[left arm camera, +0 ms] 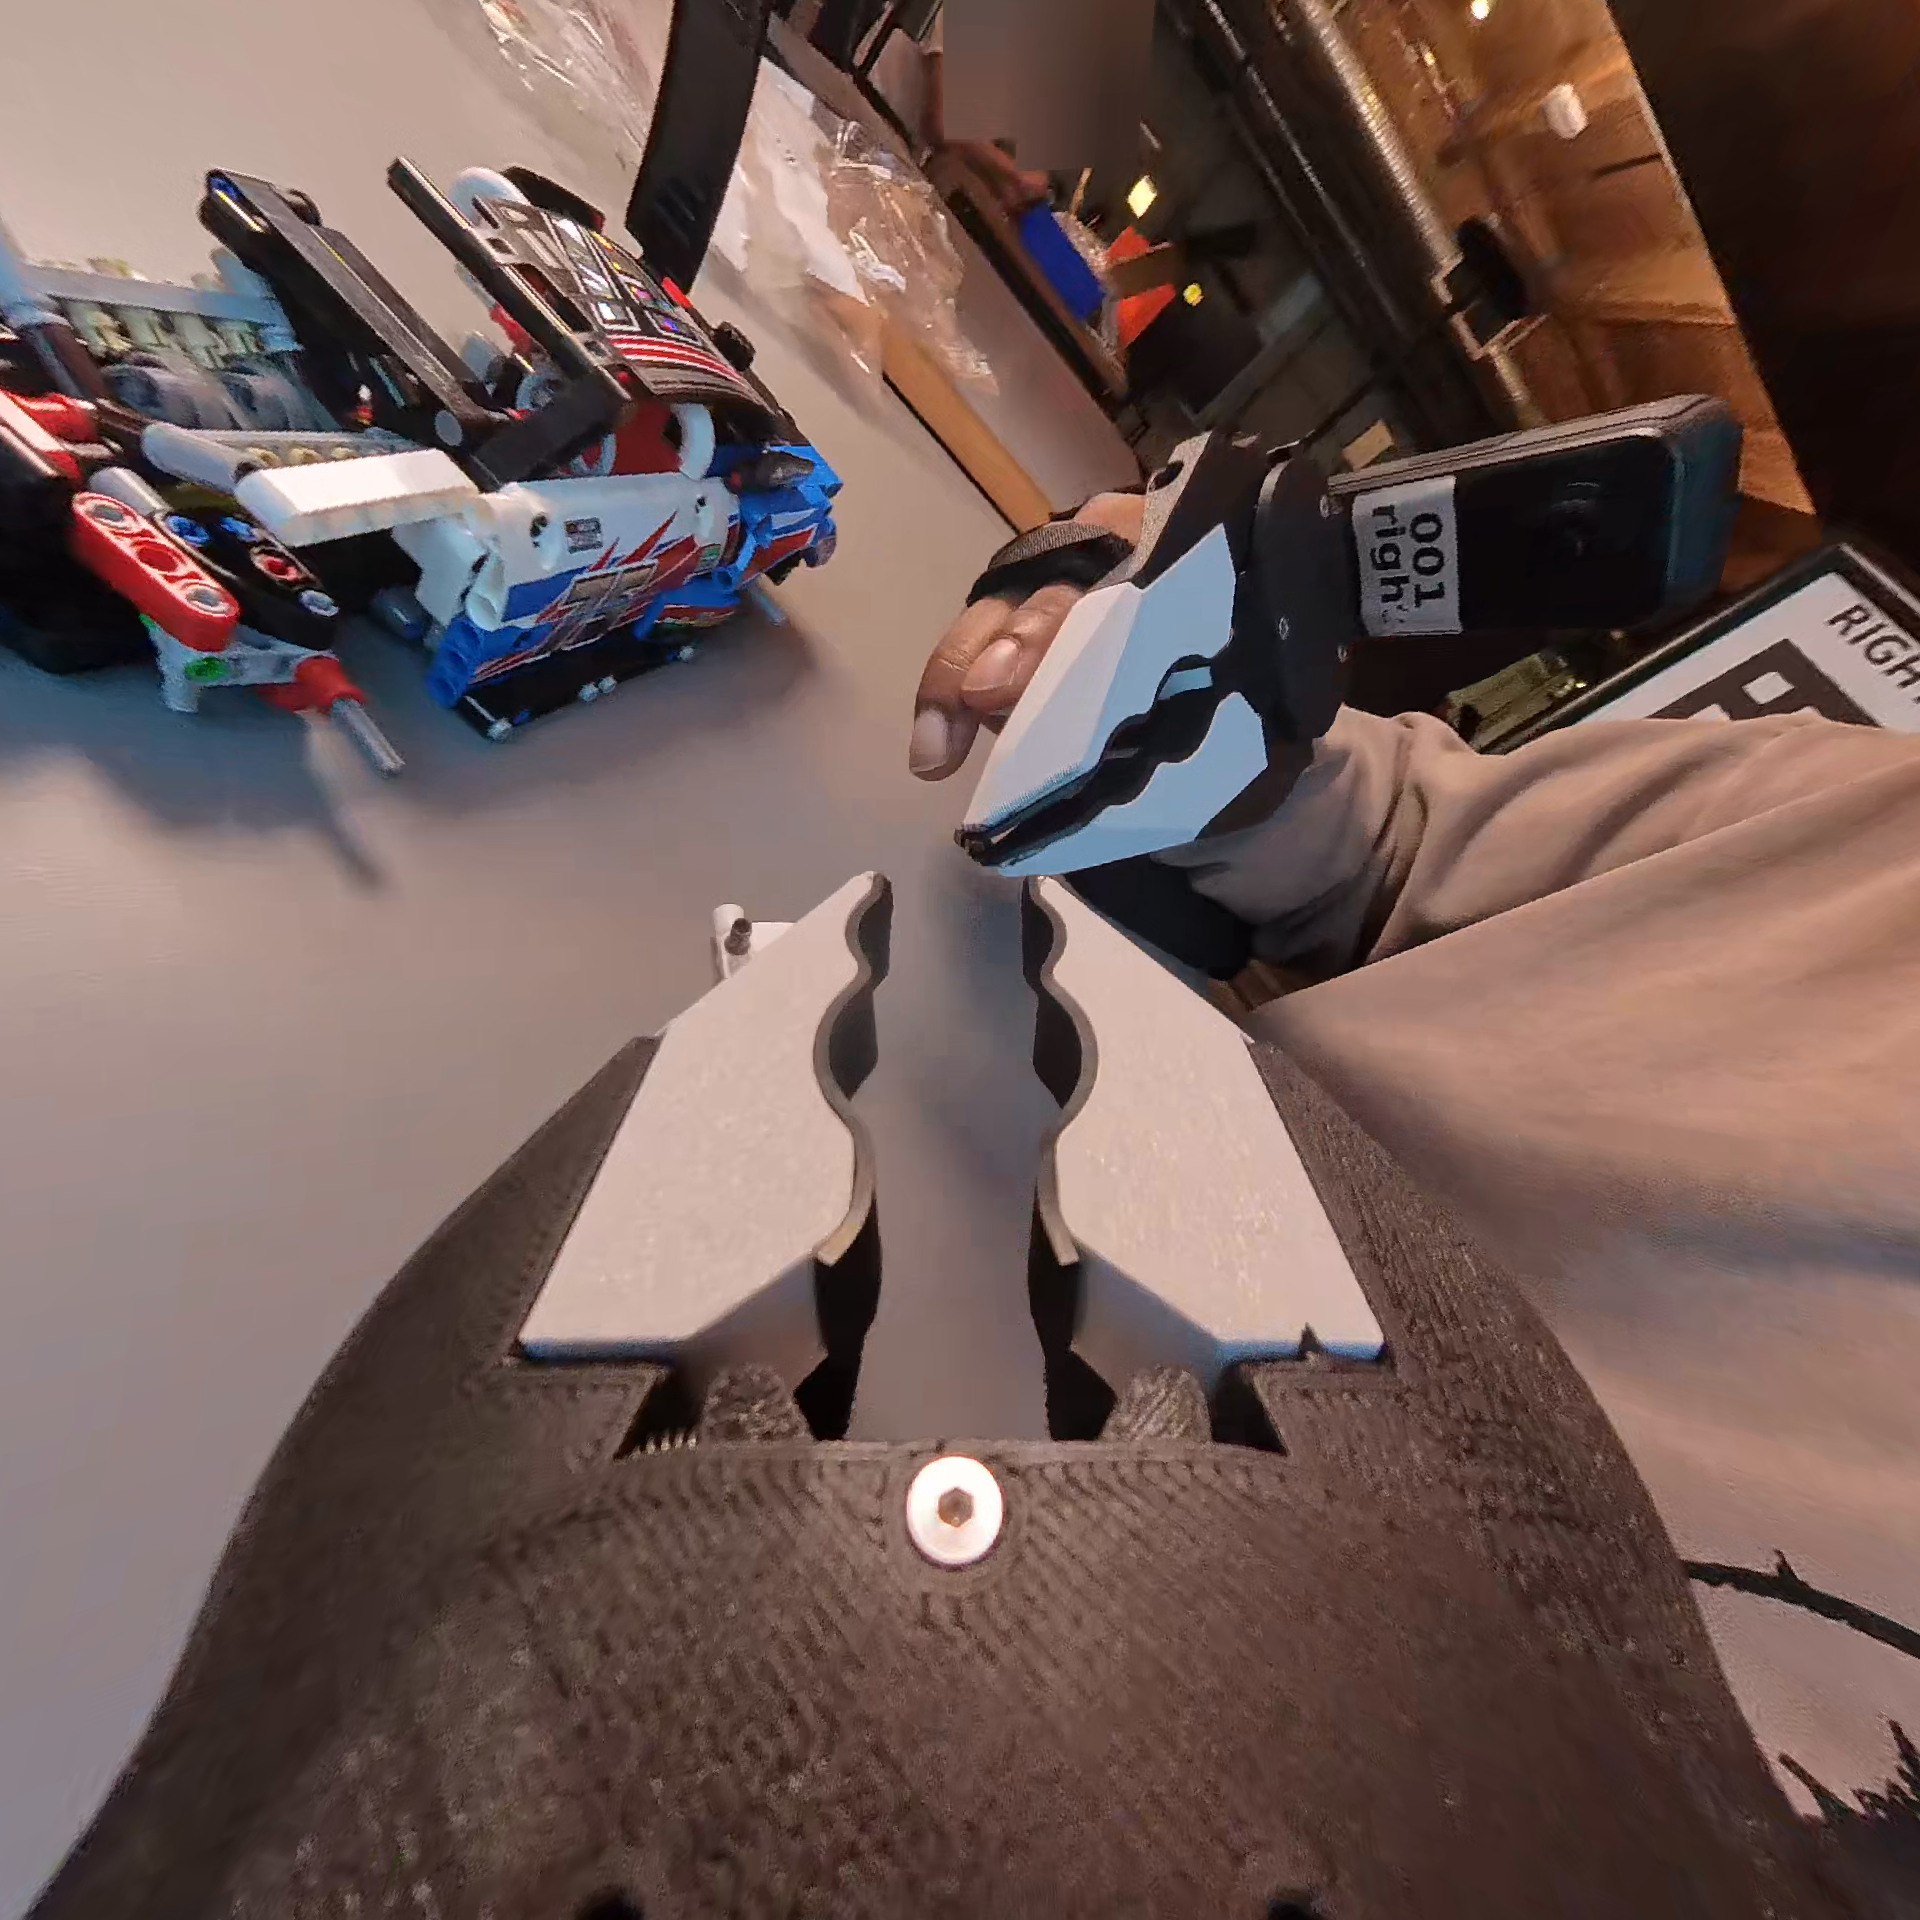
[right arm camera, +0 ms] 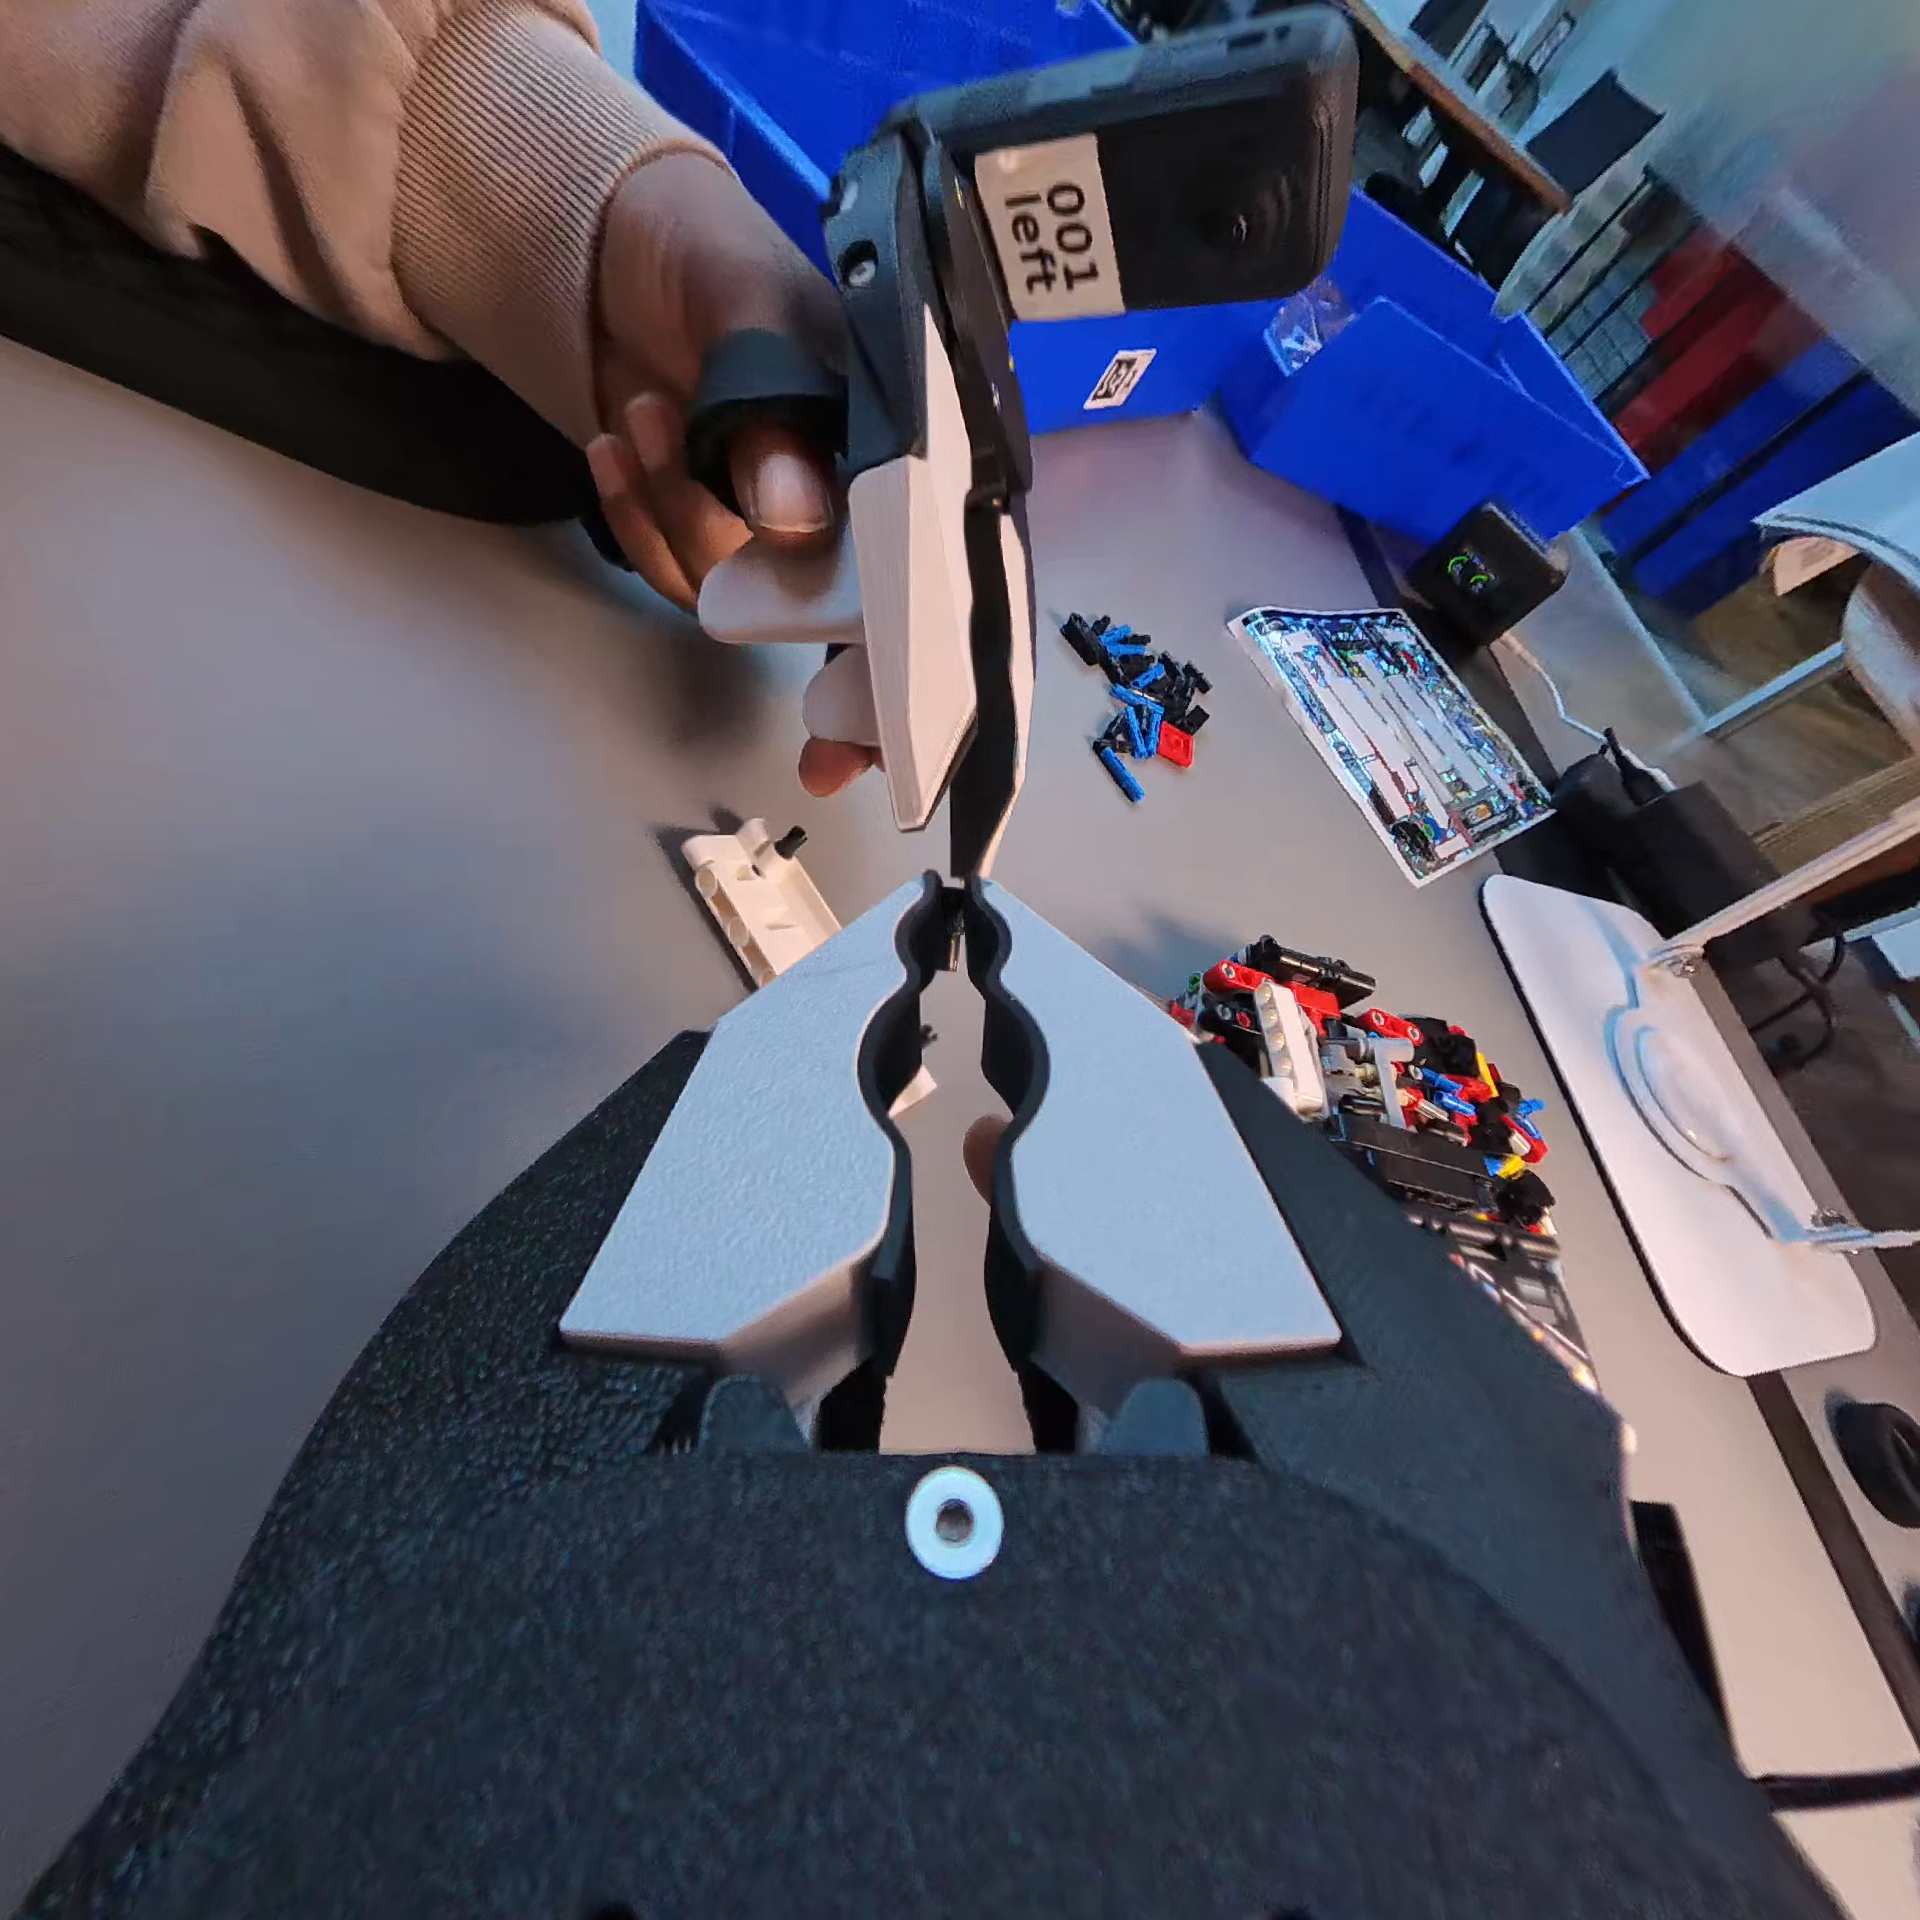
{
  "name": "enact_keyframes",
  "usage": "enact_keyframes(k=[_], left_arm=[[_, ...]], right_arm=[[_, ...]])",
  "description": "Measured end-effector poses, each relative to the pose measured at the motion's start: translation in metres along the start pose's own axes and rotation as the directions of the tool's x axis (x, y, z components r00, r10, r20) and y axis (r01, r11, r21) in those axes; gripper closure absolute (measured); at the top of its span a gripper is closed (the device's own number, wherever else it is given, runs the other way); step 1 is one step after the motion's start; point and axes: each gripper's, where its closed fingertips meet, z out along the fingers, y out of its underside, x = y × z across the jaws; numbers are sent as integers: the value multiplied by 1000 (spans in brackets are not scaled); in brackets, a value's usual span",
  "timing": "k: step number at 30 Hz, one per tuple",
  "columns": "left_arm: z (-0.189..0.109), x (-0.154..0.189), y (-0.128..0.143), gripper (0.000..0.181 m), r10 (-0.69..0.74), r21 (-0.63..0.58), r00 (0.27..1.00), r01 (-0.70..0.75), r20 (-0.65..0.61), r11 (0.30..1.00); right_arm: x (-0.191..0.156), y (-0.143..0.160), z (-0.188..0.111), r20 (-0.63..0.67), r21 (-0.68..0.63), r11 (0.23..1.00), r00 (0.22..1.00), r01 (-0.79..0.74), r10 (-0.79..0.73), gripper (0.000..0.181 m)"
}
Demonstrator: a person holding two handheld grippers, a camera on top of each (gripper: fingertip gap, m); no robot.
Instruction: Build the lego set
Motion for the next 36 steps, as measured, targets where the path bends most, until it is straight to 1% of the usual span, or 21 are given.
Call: enact_keyframes(k=[1,4,6,9,11,12,13,14,16,19,22,25,27,32,35,36], left_arm=[[1,4,1,158,-8,-1,999,8,-32,1000],[4,22,-2,157,-69,23,984,73,-163,997],[4,31,-5,160,-122,41,962,136,-244,990],[5,31,-5,165,-153,38,953,168,-263,985],[3,34,-5,166,-177,33,940,194,-292,980],[3,34,-6,170,-193,30,932,213,-306,977],[2,35,-6,175,-210,28,923,231,-323,972],[1,37,-6,181,-224,30,910,250,-348,968],[-1,44,-8,181,-252,22,877,286,-409,958],[1,37,-8,181,-234,43,905,266,-356,963],[-2,32,-11,181,-236,58,909,271,-343,961],[0,34,-9,181,-241,45,905,274,-349,961],[1,34,-8,181,-245,40,905,275,-348,961],[1,29,-8,181,-238,49,916,267,-322,963],[-4,19,-14,181,-202,102,944,235,-260,967],[-5,15,-16,177,-185,120,956,216,-227,969]], right_arm=[[-1,-4,-2,-8,25,1000,1000,-2,2,180],[-6,-17,-5,-12,93,996,1000,8,-7,180],[-8,-21,-5,-19,97,995,999,35,-33,180],[-10,-21,-3,-38,74,993,995,90,-87,180],[-10,-24,-3,-54,80,990,993,112,-108,180],[-10,-27,-4,-59,87,989,992,116,-111,179],[-10,-29,-4,-59,93,989,992,115,-110,176],[-10,-29,-4,-53,92,989,993,114,-110,170],[-7,-24,-3,-68,54,990,989,133,-129,167],[-8,-23,-5,-81,68,988,987,142,-136,170],[-4,-24,-9,-97,82,988,988,129,-121,171],[-5,-21,-8,-72,82,991,993,103,-97,171],[-9,-19,-7,-50,90,993,996,81,-77,176],[-10,-16,-5,-44,82,995,997,64,-61,179],[-2,-13,-7,-85,59,996,994,72,-67,179],[1,-12,-8,-100,49,996,993,73,-68,179]])
